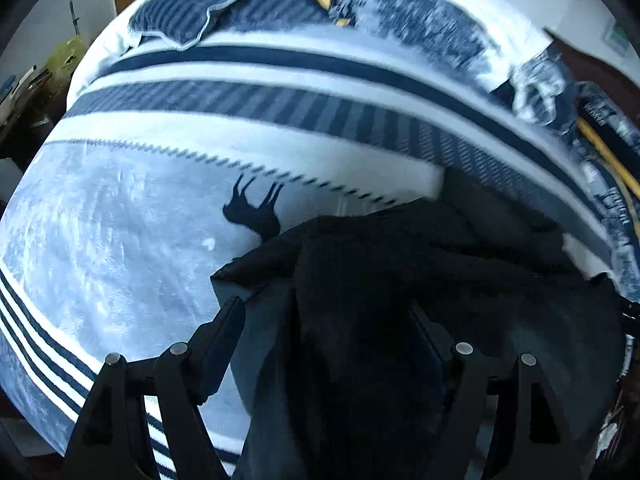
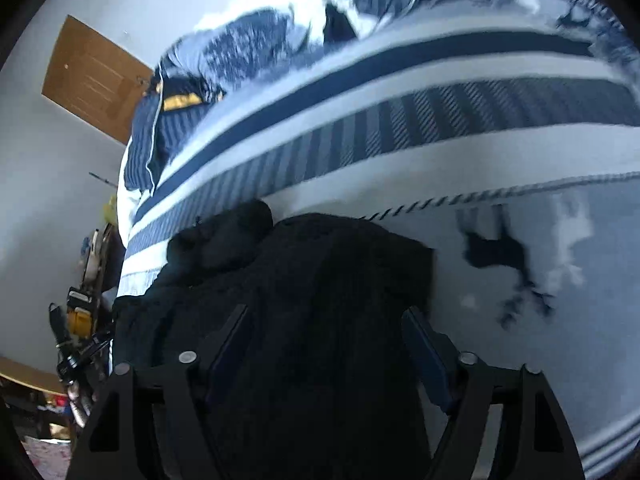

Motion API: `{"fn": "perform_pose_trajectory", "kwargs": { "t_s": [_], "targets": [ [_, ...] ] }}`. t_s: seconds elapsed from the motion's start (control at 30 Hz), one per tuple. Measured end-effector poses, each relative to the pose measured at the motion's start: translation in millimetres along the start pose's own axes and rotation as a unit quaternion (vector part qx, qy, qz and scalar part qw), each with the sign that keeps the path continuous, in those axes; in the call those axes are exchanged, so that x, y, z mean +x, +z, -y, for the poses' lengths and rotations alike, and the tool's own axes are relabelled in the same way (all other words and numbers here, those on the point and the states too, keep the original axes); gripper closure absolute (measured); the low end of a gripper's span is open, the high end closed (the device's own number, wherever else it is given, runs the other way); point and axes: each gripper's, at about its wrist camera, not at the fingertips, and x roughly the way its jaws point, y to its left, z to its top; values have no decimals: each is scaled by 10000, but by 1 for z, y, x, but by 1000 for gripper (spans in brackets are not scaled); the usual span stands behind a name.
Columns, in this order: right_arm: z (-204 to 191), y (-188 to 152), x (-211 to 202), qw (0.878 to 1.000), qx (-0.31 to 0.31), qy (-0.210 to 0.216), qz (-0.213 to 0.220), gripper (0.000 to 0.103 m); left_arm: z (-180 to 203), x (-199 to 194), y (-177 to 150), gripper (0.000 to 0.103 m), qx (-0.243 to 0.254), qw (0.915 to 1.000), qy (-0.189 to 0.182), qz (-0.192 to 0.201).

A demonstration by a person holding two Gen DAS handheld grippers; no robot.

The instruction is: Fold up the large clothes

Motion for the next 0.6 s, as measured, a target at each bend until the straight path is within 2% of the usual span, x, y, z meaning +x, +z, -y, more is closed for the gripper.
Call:
{"fn": "perform_pose_trajectory", "kwargs": {
  "t_s": [0.03, 0.07, 0.1, 0.13, 0.23, 0.37, 0.5, 0.6],
  "targets": [
    [1, 3, 11, 9999, 32, 22, -94, 46, 2, 4, -1, 26, -25, 9999, 98, 22],
    [0, 5, 21, 9998, 35, -5, -179, 53, 4, 4, -2, 30, -3, 9998, 180, 112],
    [-1, 5, 27, 9998, 28, -36, -206, 67, 5, 6, -4, 49, -2, 9997, 210, 144],
    [-5, 4, 31, 9998, -47, -29, -193, 79, 7, 6, -6, 73, -27, 9999, 95, 111],
    [-15, -1, 21, 9995, -205, -236, 88, 96, 9, -4, -10, 96, -29, 9997, 8, 252],
    [-27, -6, -2, 9984, -286, -241, 417, 99, 15, -40, -12, 100, 158, 9972, 13, 736],
    [-41, -5, -38, 9963, -327, -72, 786, 100, 26, -75, -9, 100, 360, 9942, 181, 994],
    [-57, -2, -60, 9939, -454, -15, 1009, 100, 28, -95, -3, 101, 349, 9922, 137, 1187]
  ]
}}
